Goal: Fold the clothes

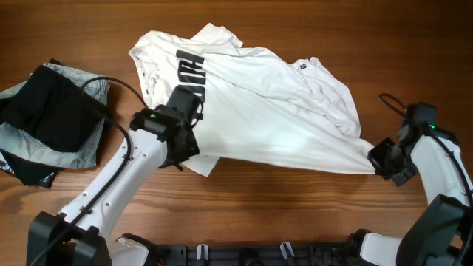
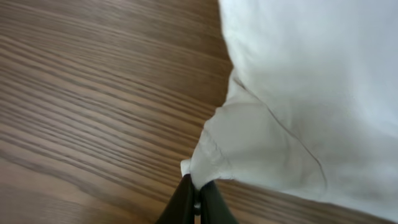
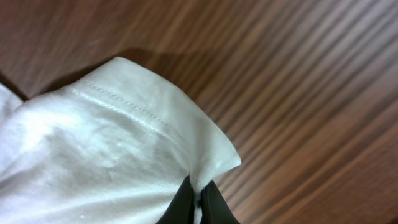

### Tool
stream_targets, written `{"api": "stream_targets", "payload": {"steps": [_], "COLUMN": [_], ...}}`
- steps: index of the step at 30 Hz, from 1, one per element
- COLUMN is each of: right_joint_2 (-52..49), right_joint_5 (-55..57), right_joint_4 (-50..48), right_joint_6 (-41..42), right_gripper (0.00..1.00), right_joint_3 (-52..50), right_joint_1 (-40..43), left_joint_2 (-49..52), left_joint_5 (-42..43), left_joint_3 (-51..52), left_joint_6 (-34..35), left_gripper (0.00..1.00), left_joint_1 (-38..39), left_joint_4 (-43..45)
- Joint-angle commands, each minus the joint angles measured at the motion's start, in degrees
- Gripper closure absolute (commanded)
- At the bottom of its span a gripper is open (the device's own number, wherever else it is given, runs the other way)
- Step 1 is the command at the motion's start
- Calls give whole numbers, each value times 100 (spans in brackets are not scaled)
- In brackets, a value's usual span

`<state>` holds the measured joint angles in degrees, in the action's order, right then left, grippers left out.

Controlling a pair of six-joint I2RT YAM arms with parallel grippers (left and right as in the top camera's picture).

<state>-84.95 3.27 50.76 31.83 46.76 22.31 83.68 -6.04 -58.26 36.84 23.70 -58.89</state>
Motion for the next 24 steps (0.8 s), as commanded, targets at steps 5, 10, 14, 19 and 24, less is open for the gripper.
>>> {"api": "stream_targets", "payload": {"steps": [5, 10, 14, 19, 24], "right_joint_2": [9, 9, 9, 9, 9], "right_joint_5": [227, 225, 216, 116, 70], "right_joint_4": [-164, -221, -251, -275, -302], "right_joint_6": [-481, -485, -485, -490, -490], "right_gripper": [96, 96, 96, 95, 95], "right_joint_3": [85, 85, 81, 79, 79], "right_joint_1": [170, 170, 170, 170, 170], "left_joint_2": [-9, -9, -9, -9, -9], "left_joint_5": [1596, 3058, 2173, 977, -297], "left_joint_3": [-68, -68, -68, -68, -52], "left_joint_6": [-81, -1740, -2026, -1416, 240], "left_gripper": [96, 96, 57, 38, 38], "left_joint_1": [1051, 1888, 2107, 1864, 1235], "left_joint_4": [369, 929, 957, 935, 595]}}
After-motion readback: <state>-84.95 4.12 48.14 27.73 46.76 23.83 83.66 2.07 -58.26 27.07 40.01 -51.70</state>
